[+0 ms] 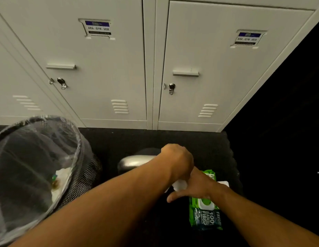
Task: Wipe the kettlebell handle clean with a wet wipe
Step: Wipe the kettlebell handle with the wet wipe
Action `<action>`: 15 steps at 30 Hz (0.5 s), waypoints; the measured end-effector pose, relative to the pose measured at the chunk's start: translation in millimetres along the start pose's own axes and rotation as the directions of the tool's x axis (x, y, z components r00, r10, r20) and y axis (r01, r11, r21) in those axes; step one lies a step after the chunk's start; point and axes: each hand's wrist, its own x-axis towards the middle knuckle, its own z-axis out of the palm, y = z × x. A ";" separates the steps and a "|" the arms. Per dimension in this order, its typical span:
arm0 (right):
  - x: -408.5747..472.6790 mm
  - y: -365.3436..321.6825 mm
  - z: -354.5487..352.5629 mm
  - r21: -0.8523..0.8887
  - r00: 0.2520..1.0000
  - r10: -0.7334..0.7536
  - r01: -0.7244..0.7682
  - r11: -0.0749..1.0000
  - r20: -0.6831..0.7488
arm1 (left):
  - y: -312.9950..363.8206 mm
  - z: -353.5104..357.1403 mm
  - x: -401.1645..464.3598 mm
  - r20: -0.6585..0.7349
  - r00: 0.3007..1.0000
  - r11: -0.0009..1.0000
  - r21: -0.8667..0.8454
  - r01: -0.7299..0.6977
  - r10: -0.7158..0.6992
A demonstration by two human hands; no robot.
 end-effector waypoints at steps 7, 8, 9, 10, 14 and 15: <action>5.8 1.6 1.1 -0.062 1.000 -0.010 0.012 0.998 0.030 | 7.0 10.1 18.8 -0.009 0.998 0.995 0.078 0.064 -0.064; 7.2 1.7 0.7 -0.069 0.999 -0.016 0.019 0.997 0.030 | 9.6 14.0 20.9 -0.010 0.998 0.991 0.115 0.069 -0.068; 8.4 0.6 0.4 -0.084 0.999 -0.024 0.026 0.996 0.022 | 11.0 16.1 21.7 -0.006 0.998 0.987 0.146 0.063 -0.063; 9.1 0.6 -0.1 -0.096 1.000 -0.017 0.019 0.995 0.021 | 11.2 16.3 21.6 -0.005 0.999 0.985 0.165 0.049 -0.049; 9.8 7.9 -1.3 -0.039 0.999 -0.016 0.018 0.999 0.049 | 7.7 10.5 20.7 -0.016 0.999 0.992 0.123 0.037 -0.035; 10.1 10.6 -1.3 -0.034 0.998 -0.023 0.025 0.999 0.052 | 7.5 8.0 19.0 -0.022 0.999 0.996 0.079 0.050 -0.049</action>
